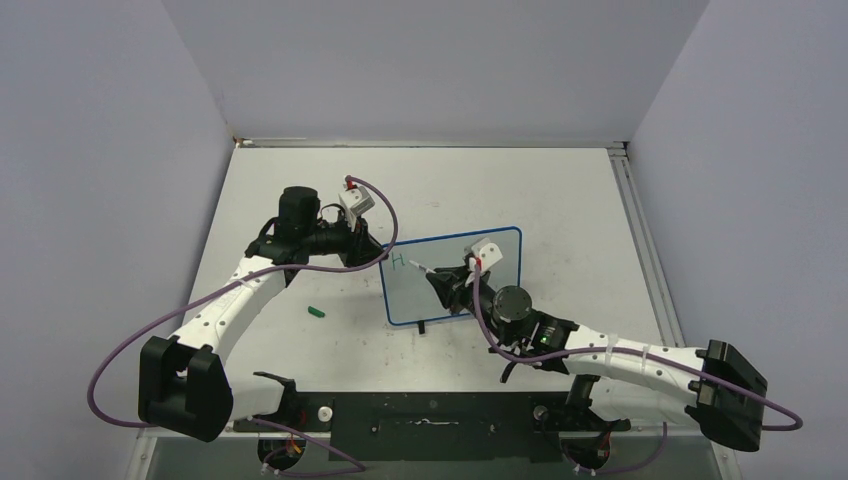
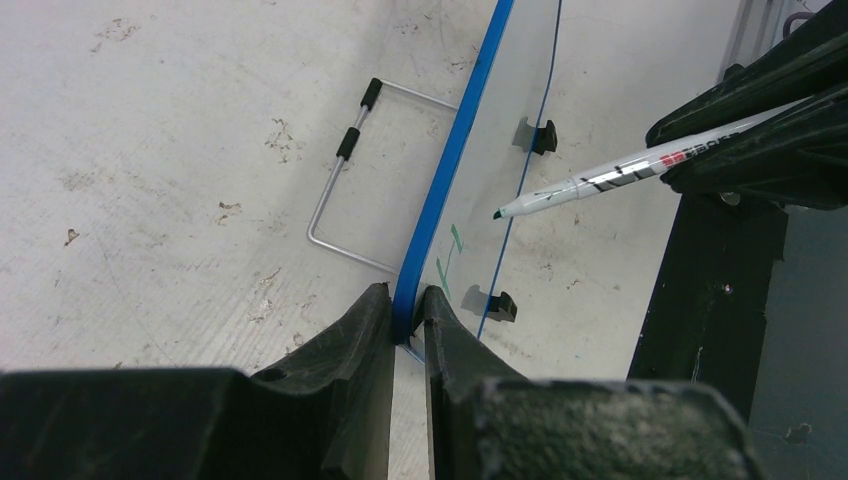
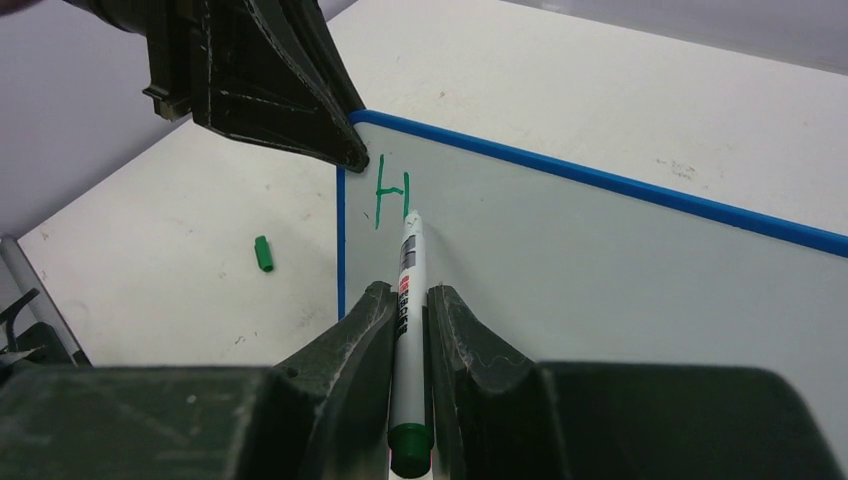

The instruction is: Write a sentence on the whiteboard

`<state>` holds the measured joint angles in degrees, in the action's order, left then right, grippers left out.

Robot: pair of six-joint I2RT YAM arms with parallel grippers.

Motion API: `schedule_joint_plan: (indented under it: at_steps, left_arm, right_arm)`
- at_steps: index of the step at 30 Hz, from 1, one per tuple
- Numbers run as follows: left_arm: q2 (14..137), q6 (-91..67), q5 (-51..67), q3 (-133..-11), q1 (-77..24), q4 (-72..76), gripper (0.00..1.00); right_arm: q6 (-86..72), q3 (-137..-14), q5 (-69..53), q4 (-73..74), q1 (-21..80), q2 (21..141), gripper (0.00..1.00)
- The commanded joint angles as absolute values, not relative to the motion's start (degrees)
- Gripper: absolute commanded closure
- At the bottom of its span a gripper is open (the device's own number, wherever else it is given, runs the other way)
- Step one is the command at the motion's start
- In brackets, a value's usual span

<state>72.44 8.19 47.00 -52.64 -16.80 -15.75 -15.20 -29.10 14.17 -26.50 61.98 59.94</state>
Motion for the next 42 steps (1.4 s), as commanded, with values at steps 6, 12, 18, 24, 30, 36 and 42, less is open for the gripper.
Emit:
schedule_joint_plan:
  at_steps: [6,12,18,24,30,36,42]
  left_arm:
    - [72.9,10.3,45.3,-52.2,-16.7,-17.8,1.00]
    - [72.9,10.3,45.4,-52.3,-16.7,-17.9,1.00]
    - [72.9,10.3,45.4,-52.3,-16.7,-17.9,1.00]
    - [73.1,10.3,45.4,-52.4,-16.7,-17.9,1.00]
    - [73.0,10.3,45.4,-52.4,-16.7,-17.9,1.00]
    - [73.0,10.3,45.4,-52.4,-16.7,-17.9,1.00]
    - [73.0,10.3,45.4,-52.3,-16.7,-18.0,1.00]
  right_arm:
    - [-14.0,-29.8,17.5,-29.5,62.3,59.9,0.95]
    - [-13.6,-29.9,18.2,-31.0,62.3,61.0,0.95]
    - [-13.0,-29.9,18.8,-32.2,62.3,62.1,0.95]
    - [-12.2,-30.5,18.9,-32.9,62.3,62.9,0.95]
    - [-13.4,-29.9,17.9,-31.4,62.3,63.3,0.95]
    - [-14.5,-28.8,18.1,-28.2,62.3,61.7,0.95]
    - [-14.9,-28.4,18.5,-26.4,62.3,61.2,0.95]
